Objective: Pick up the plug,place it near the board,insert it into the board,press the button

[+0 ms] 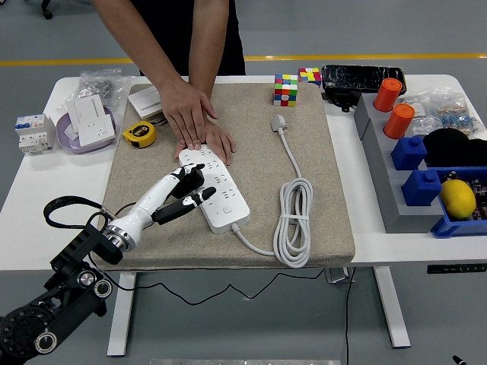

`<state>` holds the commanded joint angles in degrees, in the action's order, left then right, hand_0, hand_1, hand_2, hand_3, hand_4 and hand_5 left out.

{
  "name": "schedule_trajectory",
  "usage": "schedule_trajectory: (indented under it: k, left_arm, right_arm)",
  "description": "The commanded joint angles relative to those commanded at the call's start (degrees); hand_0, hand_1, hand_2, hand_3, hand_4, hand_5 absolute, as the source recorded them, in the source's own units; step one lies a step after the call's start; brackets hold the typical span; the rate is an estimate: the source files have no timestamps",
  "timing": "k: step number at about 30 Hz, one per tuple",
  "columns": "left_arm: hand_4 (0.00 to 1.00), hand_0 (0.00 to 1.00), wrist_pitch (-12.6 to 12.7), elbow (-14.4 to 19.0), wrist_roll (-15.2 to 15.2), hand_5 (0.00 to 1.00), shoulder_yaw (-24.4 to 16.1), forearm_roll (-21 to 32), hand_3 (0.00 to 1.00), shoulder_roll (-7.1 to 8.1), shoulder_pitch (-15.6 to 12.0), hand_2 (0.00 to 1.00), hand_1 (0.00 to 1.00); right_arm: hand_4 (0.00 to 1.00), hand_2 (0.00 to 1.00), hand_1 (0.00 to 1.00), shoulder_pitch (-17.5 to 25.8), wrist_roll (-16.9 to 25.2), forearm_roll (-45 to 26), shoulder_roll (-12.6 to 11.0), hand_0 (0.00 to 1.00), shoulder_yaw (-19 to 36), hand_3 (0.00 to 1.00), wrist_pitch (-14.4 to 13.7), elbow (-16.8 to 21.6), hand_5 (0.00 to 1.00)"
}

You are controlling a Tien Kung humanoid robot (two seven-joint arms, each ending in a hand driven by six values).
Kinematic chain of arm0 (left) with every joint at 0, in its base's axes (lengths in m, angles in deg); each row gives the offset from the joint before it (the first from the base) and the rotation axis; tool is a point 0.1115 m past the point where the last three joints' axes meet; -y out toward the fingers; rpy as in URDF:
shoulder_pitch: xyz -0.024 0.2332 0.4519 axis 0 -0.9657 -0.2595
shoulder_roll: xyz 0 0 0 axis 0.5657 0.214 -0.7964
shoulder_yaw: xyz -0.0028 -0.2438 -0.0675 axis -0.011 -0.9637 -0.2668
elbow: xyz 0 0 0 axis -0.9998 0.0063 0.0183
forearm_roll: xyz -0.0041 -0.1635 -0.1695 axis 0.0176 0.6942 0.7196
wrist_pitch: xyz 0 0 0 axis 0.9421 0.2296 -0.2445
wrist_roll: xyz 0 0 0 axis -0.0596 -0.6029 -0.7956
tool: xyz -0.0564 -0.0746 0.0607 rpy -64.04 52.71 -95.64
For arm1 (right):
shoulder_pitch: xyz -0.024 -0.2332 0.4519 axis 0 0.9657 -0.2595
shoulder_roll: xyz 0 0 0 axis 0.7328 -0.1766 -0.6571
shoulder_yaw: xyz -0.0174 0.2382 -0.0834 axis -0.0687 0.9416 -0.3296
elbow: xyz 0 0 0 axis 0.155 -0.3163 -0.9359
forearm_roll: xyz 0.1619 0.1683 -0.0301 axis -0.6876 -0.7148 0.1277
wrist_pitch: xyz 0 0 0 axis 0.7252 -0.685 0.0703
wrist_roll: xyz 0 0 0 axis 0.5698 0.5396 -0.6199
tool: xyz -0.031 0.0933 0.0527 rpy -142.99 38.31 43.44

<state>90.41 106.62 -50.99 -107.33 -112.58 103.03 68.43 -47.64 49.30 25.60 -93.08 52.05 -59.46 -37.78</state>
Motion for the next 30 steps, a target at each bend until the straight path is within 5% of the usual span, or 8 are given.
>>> schedule_trajectory:
  k: [30]
  left_arm:
    - [0.998, 0.998, 0.05, 1.51, 2.35, 0.998, 3.77, -4.67, 0.943, -0.42, 1.53, 0.96, 0.998]
  right_arm:
    - [0.998, 0.866, 0.931, -0.18, -0.03, 0.2, -0.19, 0.976, 0.31, 0.882, -0.08, 0.0, 0.998]
